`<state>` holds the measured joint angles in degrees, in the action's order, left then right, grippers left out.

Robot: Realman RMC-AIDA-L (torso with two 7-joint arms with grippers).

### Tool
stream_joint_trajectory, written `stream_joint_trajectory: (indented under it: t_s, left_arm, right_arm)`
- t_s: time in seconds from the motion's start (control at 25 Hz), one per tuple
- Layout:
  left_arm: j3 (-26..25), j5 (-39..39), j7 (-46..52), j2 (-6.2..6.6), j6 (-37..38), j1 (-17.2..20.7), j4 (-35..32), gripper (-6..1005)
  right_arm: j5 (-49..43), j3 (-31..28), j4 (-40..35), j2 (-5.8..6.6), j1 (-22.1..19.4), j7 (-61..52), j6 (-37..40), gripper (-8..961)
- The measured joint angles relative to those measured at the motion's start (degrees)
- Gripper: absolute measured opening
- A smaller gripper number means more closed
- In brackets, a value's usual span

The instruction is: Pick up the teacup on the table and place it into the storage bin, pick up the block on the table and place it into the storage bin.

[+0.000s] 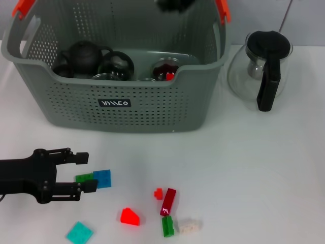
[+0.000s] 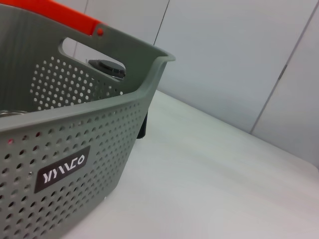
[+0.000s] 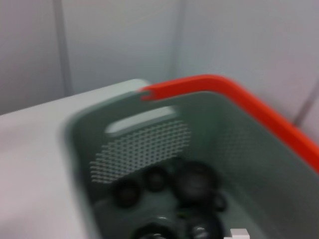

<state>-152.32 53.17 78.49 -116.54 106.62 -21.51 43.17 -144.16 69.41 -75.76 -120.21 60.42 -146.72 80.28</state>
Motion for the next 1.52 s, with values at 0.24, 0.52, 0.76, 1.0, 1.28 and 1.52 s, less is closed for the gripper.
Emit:
stream_joint_trajectory:
  t_s: [0.24,0.52,0.76,1.0,1.28,1.52]
  left_arm:
    - [0.0,0.0,-0.1,0.00,0.0,-0.2,0.1,805]
    - [0.0,0.0,-0.8,0.00,-0.4,-0.6,0.3,807]
    - [-0.1,0.0,-1.3,0.00,-0.9,-1.0,0.3,808]
    - [0.0,0.0,-1.5,0.15,-1.4,-1.0,0.7,809]
    - [-0.5,0.0,-2.6,0.18,-2.0,-0.8,1.0,805]
    - [-0.9,0.0,-2.5,0.18,-2.2,0.0,1.0,803]
  right_arm:
    - [-6.2,-1.7,15.6,0.66,5.6,2.0,-9.2,179]
    - [-9.4,-0.5,23.7,0.03,9.0,3.0,-13.2,183]
    - [-8.9,1.0,23.8,-0.11,8.5,2.4,-17.3,425]
    - [-3.5,1.1,18.0,-0.11,5.7,3.4,-15.7,675]
    - [8.1,2.9,-2.9,-0.03,-3.9,4.3,2.0,816]
    - [15.9,3.3,-11.7,0.22,-11.5,4.6,16.2,910]
